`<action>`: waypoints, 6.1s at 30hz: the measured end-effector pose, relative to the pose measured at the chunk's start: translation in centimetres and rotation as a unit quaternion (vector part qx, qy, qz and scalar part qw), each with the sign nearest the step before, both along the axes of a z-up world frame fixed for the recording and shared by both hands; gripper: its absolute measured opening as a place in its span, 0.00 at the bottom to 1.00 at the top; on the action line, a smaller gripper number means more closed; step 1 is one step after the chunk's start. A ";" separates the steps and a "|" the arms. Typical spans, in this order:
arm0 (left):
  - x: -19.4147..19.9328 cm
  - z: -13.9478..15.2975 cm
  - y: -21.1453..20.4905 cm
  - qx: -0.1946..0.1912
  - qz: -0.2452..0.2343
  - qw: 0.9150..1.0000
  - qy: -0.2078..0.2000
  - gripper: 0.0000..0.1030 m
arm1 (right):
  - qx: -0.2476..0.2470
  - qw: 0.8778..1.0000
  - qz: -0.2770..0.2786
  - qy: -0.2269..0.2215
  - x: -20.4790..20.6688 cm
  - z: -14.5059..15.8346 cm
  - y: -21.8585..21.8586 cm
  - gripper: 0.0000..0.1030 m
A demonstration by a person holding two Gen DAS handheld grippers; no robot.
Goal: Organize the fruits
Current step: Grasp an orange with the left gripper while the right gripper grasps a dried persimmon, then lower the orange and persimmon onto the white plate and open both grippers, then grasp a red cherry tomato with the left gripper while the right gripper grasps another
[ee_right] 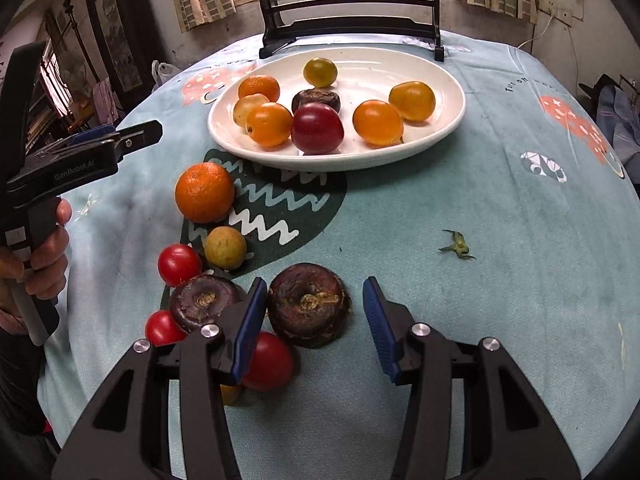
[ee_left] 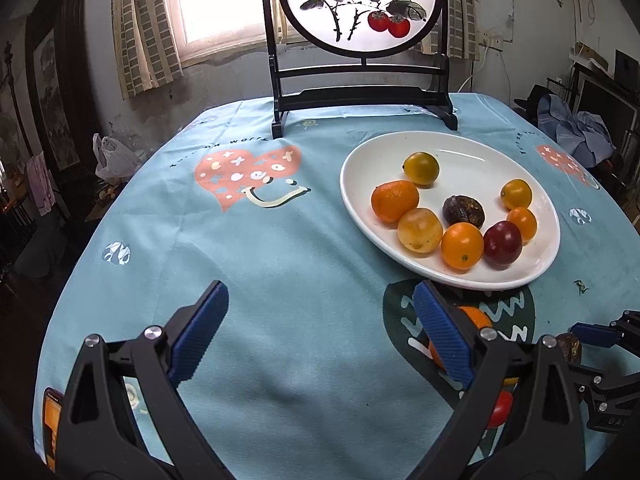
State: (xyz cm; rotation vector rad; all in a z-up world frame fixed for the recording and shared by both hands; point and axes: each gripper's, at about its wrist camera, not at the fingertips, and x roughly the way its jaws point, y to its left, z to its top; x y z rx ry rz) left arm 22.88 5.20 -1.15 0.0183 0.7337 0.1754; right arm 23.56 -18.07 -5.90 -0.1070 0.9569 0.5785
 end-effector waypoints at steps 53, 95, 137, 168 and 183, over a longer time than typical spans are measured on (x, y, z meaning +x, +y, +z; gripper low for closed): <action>0.8 -4.1 -6.7 -0.050 -0.204 0.974 0.083 0.45 | 0.079 0.996 -0.043 -0.003 0.8 1.8 -2.8 0.40; 8.0 2.9 -3.2 -0.110 -0.089 0.989 -0.053 0.83 | 0.163 0.977 -0.085 -0.112 9.7 6.0 -0.5 0.53; -1.6 0.8 -1.2 -0.058 -0.052 0.997 -0.019 0.96 | 0.078 0.991 0.097 0.051 -1.9 0.5 -1.6 0.36; -4.1 -1.8 -5.6 -0.076 -0.313 0.943 0.085 0.45 | 0.143 0.981 0.051 0.123 0.1 -0.6 -4.2 0.30; -3.5 -4.1 -6.3 -0.072 -0.325 0.934 0.128 0.36 | 0.137 0.982 0.047 0.117 0.1 -0.5 -4.0 0.30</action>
